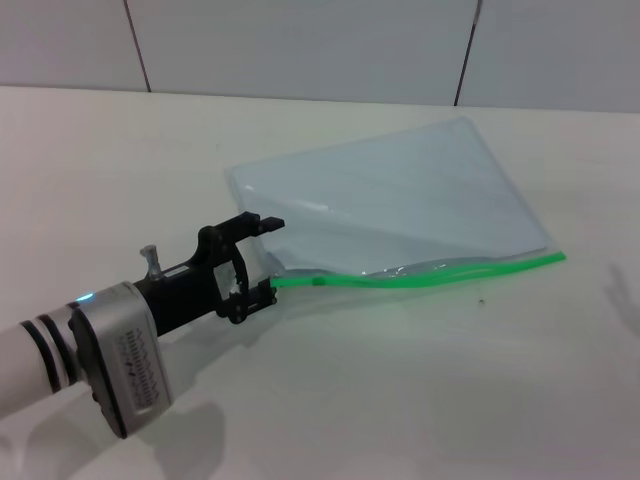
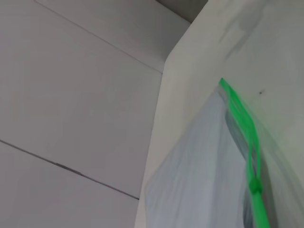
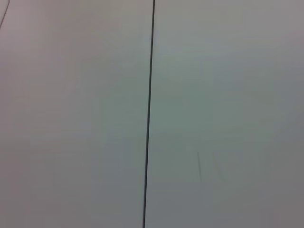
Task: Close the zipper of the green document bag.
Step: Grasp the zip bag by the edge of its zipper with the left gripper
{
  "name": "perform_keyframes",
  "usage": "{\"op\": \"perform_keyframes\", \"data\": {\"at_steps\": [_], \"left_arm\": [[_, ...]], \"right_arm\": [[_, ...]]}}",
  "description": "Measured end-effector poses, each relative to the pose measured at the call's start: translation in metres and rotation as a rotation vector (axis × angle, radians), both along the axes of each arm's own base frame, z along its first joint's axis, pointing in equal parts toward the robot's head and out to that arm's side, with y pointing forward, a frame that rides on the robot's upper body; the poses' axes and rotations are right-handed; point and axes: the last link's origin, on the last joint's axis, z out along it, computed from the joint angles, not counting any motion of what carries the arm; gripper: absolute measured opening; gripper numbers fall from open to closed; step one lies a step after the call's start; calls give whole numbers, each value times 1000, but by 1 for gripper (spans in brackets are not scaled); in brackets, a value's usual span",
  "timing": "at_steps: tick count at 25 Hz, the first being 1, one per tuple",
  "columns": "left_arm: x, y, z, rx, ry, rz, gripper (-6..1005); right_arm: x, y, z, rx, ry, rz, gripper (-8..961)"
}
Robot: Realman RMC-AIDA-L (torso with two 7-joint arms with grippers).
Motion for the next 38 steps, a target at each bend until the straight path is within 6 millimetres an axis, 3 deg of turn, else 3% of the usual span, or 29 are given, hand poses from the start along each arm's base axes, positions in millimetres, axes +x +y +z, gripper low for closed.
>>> {"op": "perform_keyframes", "data": {"at_steps": [21,31,35,38], "left_arm": [[7,4,-4,-12,41,-56,625],[8,5,-4,-1,34,-51,165],[7,6,-2,8,30,-43,86],[6,5,0,21,16,-34,47]], "right_arm": [[-10,4,-5,-22,-5,33,811],[-18,5,-14,-86,-65,100,805],[-23,8,-21,-137,-115,136,802],[-34,14,-37,-252,-240,223,800]]}}
